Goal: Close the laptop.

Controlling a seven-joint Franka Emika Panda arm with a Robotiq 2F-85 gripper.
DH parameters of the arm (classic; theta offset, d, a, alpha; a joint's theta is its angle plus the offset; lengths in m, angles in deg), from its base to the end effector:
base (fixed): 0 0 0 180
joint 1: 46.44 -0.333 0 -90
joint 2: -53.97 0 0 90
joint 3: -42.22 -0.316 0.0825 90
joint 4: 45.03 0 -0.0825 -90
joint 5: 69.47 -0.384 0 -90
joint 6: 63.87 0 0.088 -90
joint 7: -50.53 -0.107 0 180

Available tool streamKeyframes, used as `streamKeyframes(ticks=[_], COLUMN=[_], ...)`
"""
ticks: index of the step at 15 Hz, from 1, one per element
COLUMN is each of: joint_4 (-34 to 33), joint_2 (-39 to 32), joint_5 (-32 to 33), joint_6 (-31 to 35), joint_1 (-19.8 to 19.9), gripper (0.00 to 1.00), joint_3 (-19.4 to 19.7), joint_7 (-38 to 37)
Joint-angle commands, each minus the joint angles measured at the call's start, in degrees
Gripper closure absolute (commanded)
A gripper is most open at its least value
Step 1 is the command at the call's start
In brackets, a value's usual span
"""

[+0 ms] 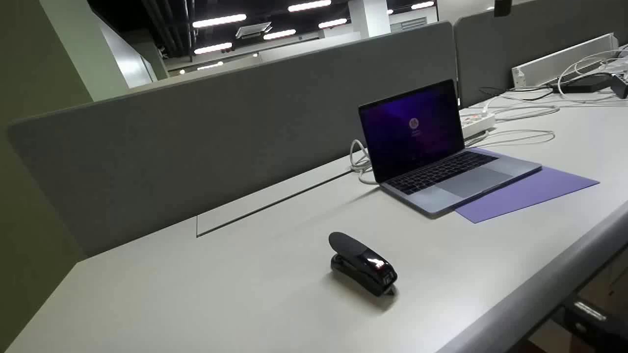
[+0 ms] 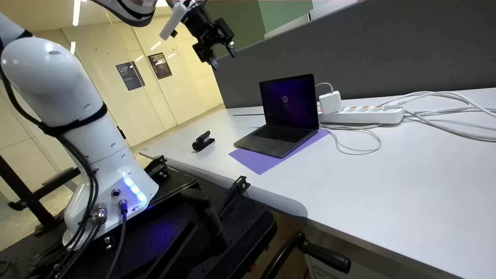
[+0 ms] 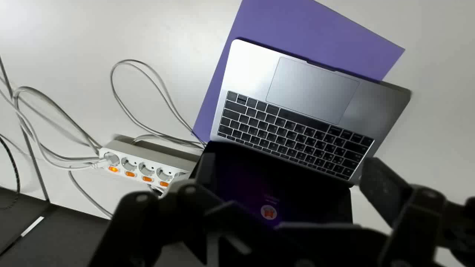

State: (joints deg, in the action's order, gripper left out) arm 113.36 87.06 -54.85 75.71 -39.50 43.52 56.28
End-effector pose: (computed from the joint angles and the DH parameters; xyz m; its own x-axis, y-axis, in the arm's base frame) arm 0.3656 -0.0531 0.4062 0.9662 0.1521 0.2082 0.1063 -0.9706 0.2159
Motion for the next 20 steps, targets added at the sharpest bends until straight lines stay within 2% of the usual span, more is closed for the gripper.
streamKeyframes(ticks=[1,18,20], joint_4=[-0.07,-0.07,-1.56], joint_2=[0.03,0.01,-1.37], joint_5=[0.15,0.15,1.40], joint_6=[-0.16,-0.16,2.54], joint_1=[-0.25,-0.25,1.24], gripper=[0.00,0.00,0.00], joint_3=[0.23,0.23,-0.23], joint_7=[-0.13,-0.12,-1.96])
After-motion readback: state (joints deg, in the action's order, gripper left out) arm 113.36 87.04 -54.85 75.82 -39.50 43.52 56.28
